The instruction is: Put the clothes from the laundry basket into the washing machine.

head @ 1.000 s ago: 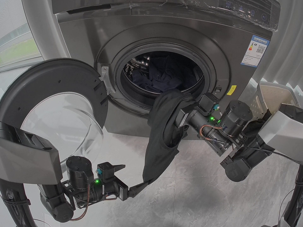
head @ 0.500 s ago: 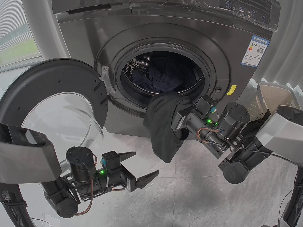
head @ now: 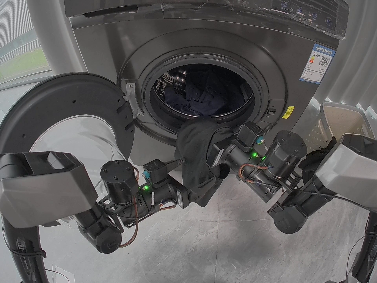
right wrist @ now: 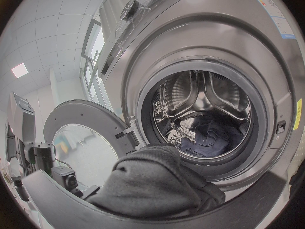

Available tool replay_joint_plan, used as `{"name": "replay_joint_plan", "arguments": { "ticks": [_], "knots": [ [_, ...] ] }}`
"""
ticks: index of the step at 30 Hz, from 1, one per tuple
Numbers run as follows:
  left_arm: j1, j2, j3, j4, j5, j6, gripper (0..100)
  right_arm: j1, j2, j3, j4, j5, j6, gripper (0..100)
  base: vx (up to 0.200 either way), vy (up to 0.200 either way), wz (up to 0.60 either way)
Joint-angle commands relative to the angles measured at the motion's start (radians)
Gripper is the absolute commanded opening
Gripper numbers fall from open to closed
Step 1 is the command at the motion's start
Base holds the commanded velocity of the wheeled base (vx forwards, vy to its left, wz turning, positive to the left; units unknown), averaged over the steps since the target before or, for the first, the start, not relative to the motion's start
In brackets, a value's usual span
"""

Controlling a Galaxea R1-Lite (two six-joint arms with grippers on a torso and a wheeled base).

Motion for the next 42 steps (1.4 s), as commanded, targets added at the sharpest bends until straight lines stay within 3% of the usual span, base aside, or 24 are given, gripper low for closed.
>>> {"name": "replay_joint_plan", "arguments": {
  "ticks": [1,11,13,22,23,29,37,42],
  "knots": [
    [0.01,0.073,-0.059,-0.002,0.0,-0.011,100,0.015,0.001,0.008,-0.003,0.0,0.002,0,0.0,0.0,0.0],
    [0.045,0.19,-0.222,-0.001,0.003,-0.014,100,0.071,-0.003,0.008,-0.003,-0.012,0.011,0,0.0,0.0,0.0],
    [0.059,0.216,-0.266,0.001,0.014,-0.014,100,0.078,-0.004,0.009,-0.003,-0.029,0.013,0,0.0,0.0,0.0],
    [0.077,0.256,-0.355,0.004,0.046,-0.013,100,0.087,-0.006,0.009,-0.003,-0.031,0.017,0,0.0,0.0,0.0],
    [0.076,0.258,-0.36,0.004,0.051,-0.013,0,0.087,-0.006,0.009,-0.004,-0.031,0.017,0,0.0,0.0,0.0],
    [0.079,0.27,-0.372,0.001,0.062,-0.014,0,0.078,-0.01,0.011,-0.004,-0.034,0.017,0,0.0,0.0,0.0],
    [0.097,0.181,-0.317,-0.002,0.091,-0.013,0,-0.056,-0.003,0.02,-0.001,-0.035,0.022,0,0.0,0.0,0.0],
    [0.088,0.101,-0.272,0.001,0.12,-0.028,0,-0.07,0.008,0.066,-0.003,-0.037,0.026,0,0.0,0.0,0.0]
  ]
}}
